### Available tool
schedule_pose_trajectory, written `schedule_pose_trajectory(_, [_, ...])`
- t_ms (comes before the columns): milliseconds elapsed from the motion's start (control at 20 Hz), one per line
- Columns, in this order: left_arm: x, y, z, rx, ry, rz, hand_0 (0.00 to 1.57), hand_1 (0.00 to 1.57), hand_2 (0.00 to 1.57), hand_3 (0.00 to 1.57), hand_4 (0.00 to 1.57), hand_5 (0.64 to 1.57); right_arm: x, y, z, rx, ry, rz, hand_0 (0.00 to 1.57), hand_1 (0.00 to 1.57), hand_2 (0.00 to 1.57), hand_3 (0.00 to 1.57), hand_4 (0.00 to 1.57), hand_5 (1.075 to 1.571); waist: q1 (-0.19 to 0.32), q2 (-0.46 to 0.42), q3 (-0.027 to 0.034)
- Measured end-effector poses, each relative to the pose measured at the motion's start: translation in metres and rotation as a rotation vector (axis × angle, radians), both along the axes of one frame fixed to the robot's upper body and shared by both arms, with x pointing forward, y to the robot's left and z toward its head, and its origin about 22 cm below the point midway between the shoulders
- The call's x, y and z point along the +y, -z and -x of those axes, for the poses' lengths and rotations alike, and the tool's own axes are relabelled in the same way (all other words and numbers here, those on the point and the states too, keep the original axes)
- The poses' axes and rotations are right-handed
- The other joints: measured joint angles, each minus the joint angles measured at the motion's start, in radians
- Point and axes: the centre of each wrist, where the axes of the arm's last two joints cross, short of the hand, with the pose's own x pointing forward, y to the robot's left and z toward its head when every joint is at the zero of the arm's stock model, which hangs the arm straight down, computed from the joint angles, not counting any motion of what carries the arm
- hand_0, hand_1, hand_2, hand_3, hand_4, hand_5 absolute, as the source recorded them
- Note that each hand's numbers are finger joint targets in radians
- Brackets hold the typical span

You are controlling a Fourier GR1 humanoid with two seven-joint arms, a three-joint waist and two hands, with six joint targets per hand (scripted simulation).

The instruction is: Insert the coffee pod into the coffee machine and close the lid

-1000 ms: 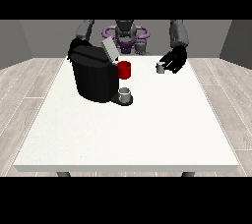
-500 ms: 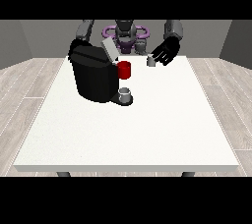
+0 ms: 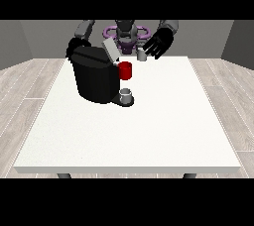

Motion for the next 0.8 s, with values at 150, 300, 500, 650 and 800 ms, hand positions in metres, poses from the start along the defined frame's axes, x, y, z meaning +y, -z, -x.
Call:
schedule_pose_trajectory(150, [-0.004, -0.017, -0.003, -0.030, 0.001, 0.008, 1.26, 1.26, 1.32, 1.25, 0.52, 1.571, 0.003, -0.011, -0.005, -0.033, -0.013, 0.008, 0.00, 0.00, 0.00, 0.00, 0.49, 1.571, -0.020, 0.027, -0.0001])
schedule_pose_trajectory(300, [-0.007, -0.021, -0.004, -0.031, 0.001, 0.008, 1.28, 1.28, 1.33, 1.26, 0.52, 1.571, 0.001, -0.016, -0.006, -0.031, -0.019, 0.011, 0.00, 0.00, 0.00, 0.00, 0.51, 1.571, -0.037, 0.027, -0.0001])
schedule_pose_trajectory(500, [-0.007, -0.030, -0.006, -0.049, -0.010, 0.002, 1.26, 1.26, 1.30, 1.24, 0.49, 1.571, 0.003, -0.022, -0.006, -0.047, -0.014, 0.020, 0.00, 0.00, 0.00, 0.00, 0.55, 1.571, -0.053, 0.047, -0.0002])
schedule_pose_trajectory(650, [-0.013, -0.034, -0.007, -0.065, -0.009, -0.003, 1.31, 1.31, 1.33, 1.24, 0.49, 1.571, 0.001, -0.024, -0.007, -0.058, 0.000, 0.037, 0.00, 0.00, 0.00, 0.00, 0.52, 1.571, -0.057, 0.063, -0.0003])
schedule_pose_trajectory(800, [-0.011, -0.034, -0.008, -0.049, -0.012, -0.008, 1.28, 1.28, 1.31, 1.22, 0.50, 1.571, 0.005, -0.033, -0.008, -0.065, 0.002, 0.042, 0.00, 0.00, 0.00, 0.00, 0.48, 1.571, -0.067, 0.066, -0.0001])
